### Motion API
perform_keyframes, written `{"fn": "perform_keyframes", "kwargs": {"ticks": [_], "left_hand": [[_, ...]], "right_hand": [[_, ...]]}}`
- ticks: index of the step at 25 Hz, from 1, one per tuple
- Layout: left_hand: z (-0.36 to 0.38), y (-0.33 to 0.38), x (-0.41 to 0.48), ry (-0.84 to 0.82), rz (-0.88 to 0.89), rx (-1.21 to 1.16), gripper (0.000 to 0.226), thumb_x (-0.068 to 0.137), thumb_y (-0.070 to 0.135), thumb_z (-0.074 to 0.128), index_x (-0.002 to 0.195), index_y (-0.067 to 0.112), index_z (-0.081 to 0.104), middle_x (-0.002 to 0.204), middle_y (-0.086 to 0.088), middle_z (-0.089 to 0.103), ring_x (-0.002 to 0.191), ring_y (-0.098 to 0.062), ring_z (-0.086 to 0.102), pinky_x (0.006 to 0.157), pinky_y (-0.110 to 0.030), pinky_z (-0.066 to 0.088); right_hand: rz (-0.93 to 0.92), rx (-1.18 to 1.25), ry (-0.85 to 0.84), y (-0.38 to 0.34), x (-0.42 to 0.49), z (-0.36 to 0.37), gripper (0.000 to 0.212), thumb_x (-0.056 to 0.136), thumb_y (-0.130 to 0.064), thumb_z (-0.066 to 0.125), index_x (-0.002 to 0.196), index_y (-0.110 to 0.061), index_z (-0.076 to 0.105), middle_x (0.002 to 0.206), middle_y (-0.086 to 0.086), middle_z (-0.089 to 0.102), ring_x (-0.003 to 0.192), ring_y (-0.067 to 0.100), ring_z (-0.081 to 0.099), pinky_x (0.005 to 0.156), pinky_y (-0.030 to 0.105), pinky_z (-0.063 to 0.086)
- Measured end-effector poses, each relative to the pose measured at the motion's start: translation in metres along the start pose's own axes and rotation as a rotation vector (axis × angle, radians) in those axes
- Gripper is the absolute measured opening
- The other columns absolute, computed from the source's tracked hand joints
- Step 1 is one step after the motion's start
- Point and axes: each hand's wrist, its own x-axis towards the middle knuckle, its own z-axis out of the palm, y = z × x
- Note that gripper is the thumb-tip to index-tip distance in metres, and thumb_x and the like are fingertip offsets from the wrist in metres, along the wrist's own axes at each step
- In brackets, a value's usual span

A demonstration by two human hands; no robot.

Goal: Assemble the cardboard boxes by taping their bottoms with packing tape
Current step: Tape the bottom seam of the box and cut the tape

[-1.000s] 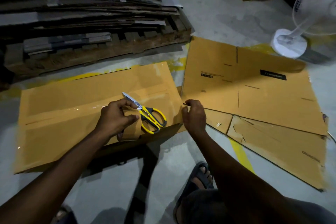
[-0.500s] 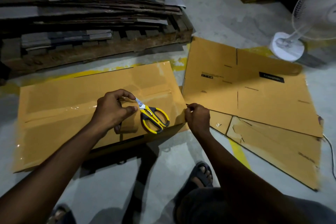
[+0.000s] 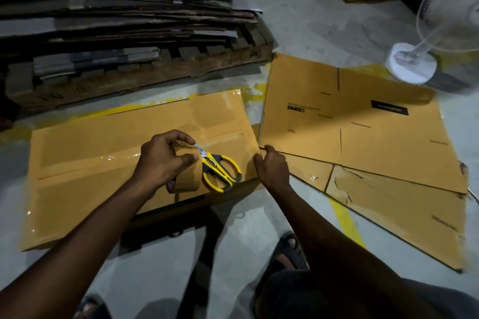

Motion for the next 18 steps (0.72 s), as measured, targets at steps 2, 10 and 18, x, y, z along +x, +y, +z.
{"fn": "perform_keyframes", "kwargs": {"ticks": [2, 10, 18], "left_hand": [[-0.001, 0.000, 0.002, 0.024, -0.009, -0.016, 0.023, 0.076, 0.014, 0.079, 0.089, 0.029, 0.069, 0.093, -0.010, 0.068, 0.070, -0.028, 0.062, 0.052, -0.048, 0.057], [-0.028, 0.002, 0.028, 0.120, -0.001, -0.079, 0.025, 0.077, 0.013, 0.079, 0.086, 0.033, 0.066, 0.064, 0.013, 0.063, 0.081, -0.001, 0.057, 0.044, -0.037, 0.054], [-0.038, -0.013, 0.043, 0.177, -0.030, -0.098, 0.024, 0.076, 0.014, 0.079, 0.086, 0.032, 0.067, 0.073, 0.016, 0.063, 0.065, -0.026, 0.063, 0.055, -0.040, 0.057]], "right_hand": [[-0.137, 0.058, 0.053, -0.017, 0.010, 0.003, 0.042, 0.098, -0.025, 0.052, 0.131, 0.001, 0.051, 0.115, 0.025, 0.064, 0.106, 0.041, 0.060, 0.086, 0.044, 0.049], [-0.165, -0.094, -0.002, -0.039, 0.071, 0.027, 0.032, 0.104, -0.022, 0.036, 0.109, 0.003, 0.056, 0.101, 0.027, 0.064, 0.096, 0.044, 0.061, 0.074, 0.040, 0.045], [-0.058, -0.038, 0.023, -0.099, 0.129, 0.040, 0.047, 0.099, -0.032, 0.050, 0.133, 0.000, 0.044, 0.131, 0.020, 0.051, 0.120, 0.037, 0.050, 0.097, 0.043, 0.042]]}}
